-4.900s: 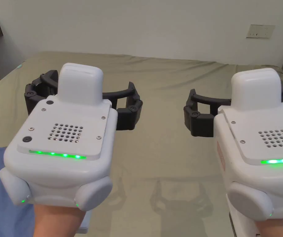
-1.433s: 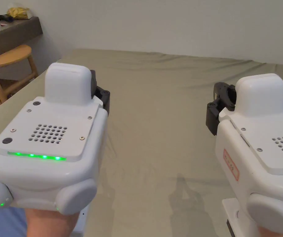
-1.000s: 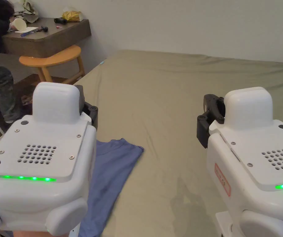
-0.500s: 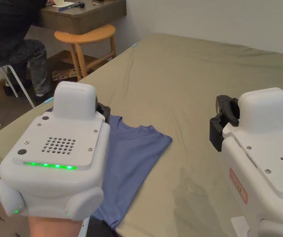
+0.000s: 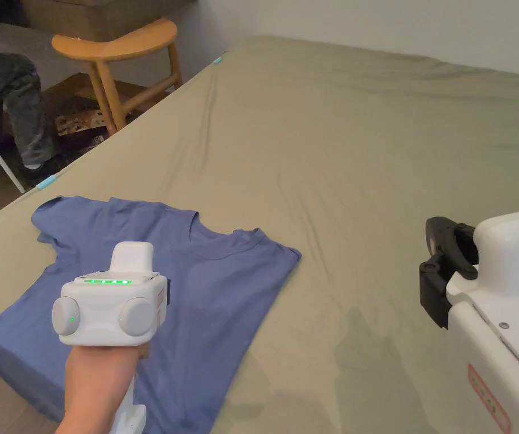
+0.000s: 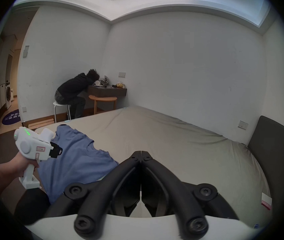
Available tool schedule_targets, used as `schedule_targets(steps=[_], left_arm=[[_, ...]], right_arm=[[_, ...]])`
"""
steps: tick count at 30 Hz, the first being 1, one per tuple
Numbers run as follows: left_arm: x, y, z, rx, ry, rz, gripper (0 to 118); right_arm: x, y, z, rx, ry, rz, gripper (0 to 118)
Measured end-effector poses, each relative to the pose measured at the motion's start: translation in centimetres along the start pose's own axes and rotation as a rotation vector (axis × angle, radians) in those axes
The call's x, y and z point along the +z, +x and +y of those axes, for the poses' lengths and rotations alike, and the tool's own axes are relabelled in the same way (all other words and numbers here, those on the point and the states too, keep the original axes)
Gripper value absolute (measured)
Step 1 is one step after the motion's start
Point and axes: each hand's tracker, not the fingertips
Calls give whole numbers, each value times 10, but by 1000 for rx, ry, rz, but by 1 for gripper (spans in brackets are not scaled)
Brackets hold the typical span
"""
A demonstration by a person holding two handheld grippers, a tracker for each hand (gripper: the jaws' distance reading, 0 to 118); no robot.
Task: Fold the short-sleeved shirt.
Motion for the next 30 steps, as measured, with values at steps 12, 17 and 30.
schedule_targets(steps=[12,17,30], left_arm=[[-78,-11,-5,-14,-135,68,115],[-86,-18,-9,63,-146,19,109],[-59,-17,-14,62,11,-85,0]], right_arm=[[-33,12,-19,-56,-88,-50,1],[-31,4,-22,-11,-85,-42,1],[-12,6,-19,-35,-74,-36,1]])
